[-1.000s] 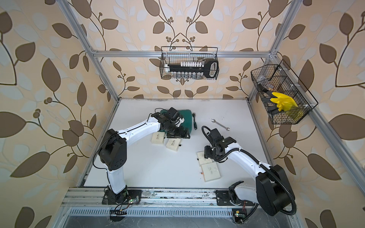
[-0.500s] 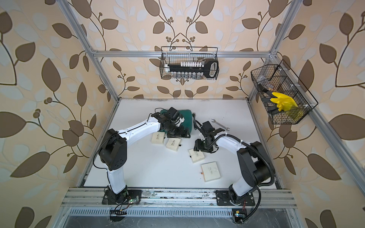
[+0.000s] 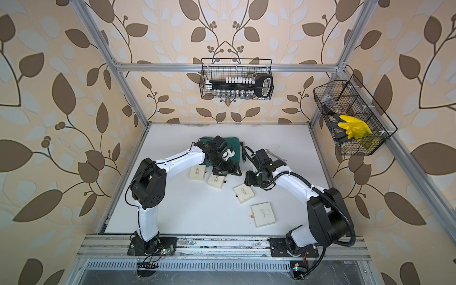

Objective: Take out the earrings from the drawer-style jewelry box
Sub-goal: Adjust the jewelry box at the center of the board.

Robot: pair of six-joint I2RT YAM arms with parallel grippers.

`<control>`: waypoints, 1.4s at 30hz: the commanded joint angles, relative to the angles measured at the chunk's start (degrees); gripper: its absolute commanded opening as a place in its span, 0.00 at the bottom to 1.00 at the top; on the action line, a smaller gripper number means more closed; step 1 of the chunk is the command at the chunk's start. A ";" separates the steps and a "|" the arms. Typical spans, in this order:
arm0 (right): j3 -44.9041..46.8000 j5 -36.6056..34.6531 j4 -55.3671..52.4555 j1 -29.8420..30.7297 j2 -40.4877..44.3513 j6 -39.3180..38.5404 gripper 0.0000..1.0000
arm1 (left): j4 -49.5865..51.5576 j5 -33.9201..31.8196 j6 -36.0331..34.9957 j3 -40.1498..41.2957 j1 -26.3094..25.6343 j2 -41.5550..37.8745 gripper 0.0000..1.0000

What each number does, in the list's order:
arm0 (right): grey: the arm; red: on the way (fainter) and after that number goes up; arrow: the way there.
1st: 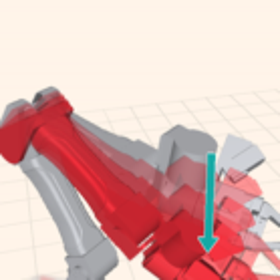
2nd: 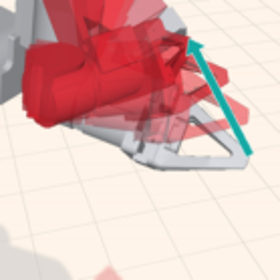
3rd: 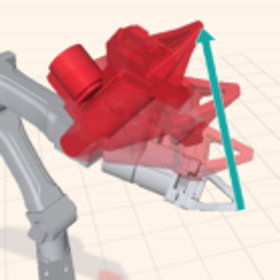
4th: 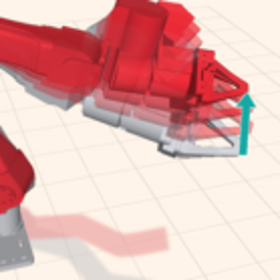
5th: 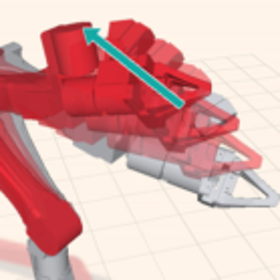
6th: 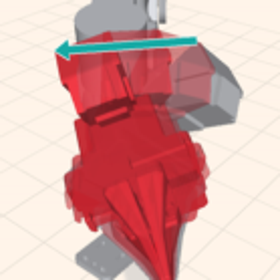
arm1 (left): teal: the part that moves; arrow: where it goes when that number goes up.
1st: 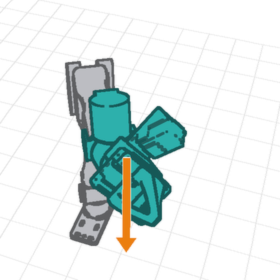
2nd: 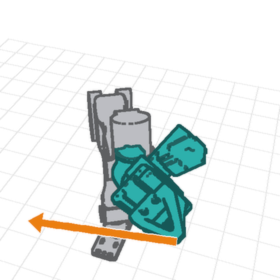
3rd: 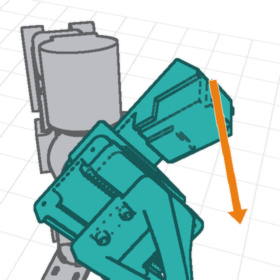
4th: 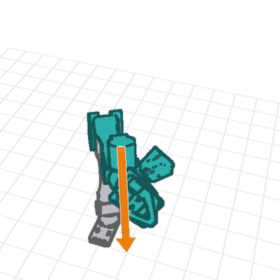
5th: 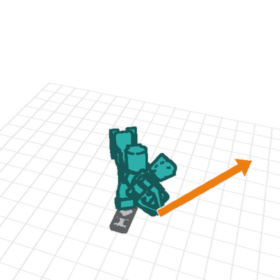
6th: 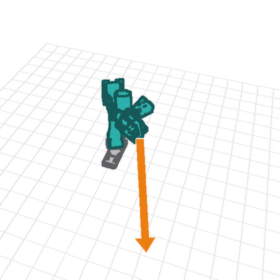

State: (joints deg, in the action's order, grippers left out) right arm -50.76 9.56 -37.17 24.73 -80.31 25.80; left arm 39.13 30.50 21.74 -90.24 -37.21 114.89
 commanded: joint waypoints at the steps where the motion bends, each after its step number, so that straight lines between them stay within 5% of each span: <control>1: 4.91 -0.92 -4.04 0.32 4.98 0.76 0.60 | 1.99 4.85 -3.56 -3.67 -1.54 2.34 0.99; 15: 6.21 -1.98 3.25 0.98 -1.13 0.96 0.60 | 5.69 6.41 -6.41 -6.88 -3.77 8.57 0.99; 29: -7.97 4.25 9.90 0.85 -16.29 1.78 0.60 | 8.17 8.47 -10.82 -3.39 -3.76 5.22 0.99; 42: -6.48 -2.02 5.48 0.23 -10.74 0.51 0.60 | 9.61 11.82 -12.21 -1.78 -1.34 0.53 0.99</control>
State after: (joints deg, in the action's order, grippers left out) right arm -58.85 8.97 -31.31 24.95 -94.32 26.98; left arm 49.32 39.42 9.76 -91.59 -39.79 120.81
